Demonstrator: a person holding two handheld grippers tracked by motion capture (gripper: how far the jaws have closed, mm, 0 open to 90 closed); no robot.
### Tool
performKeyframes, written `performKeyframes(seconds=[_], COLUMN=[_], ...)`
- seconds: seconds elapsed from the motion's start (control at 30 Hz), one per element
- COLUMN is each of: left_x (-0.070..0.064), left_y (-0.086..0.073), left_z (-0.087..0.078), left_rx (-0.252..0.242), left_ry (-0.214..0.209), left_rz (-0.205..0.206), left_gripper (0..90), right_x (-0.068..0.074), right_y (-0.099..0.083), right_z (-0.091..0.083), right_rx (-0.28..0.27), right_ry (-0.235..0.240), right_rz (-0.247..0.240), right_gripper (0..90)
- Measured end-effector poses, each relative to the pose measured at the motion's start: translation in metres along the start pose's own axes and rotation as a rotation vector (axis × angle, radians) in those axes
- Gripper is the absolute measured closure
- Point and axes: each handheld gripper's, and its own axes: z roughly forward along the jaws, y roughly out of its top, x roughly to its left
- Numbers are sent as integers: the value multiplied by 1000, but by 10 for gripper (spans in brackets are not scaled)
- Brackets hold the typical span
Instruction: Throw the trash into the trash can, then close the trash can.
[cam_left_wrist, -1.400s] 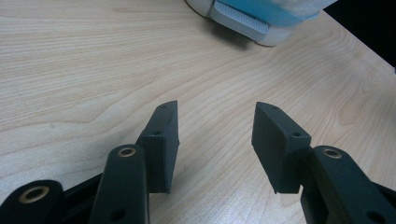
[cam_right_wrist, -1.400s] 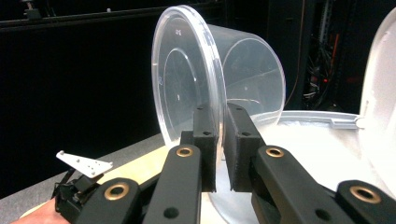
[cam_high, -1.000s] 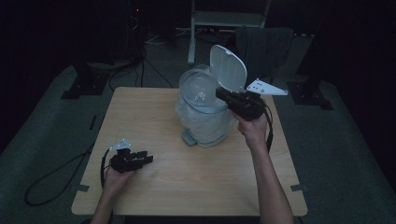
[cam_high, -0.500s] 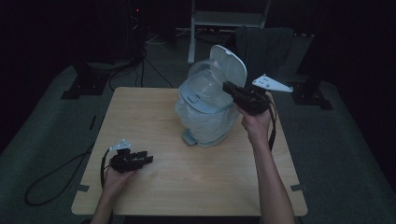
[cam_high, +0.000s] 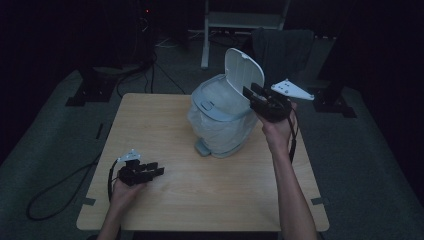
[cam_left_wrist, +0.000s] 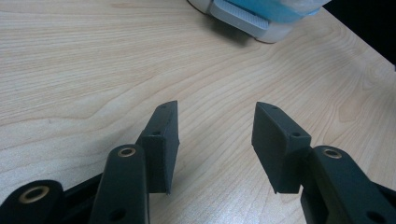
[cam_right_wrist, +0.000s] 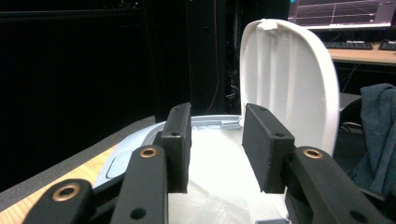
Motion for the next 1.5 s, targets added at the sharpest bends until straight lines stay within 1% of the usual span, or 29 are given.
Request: performKeyframes(seconds=[0.23,0.4,0.8,1.17,1.5], left_x=[0,1,1,0,0], left_y=[0,0,0,-1,-2], left_z=[1,0,-1,0,0], left_rx=[1,1,1,0,8], left_ry=[0,2,2,1,1], left_rz=[-1,1,0,-3,1], left_gripper=[521,521,521,521,521], right_x=[-3,-5,-7,-8,-11], right_y=[-1,-3,-2,-2,0], right_z=[-4,-4,-7,-8,-8], right_rx=[-18,-17,-38,-43,-63], right_ry=[-7,-10,-24,-27,-31], right_rz=[9,19,28,33,44], right_gripper=[592,591,591,589,572])
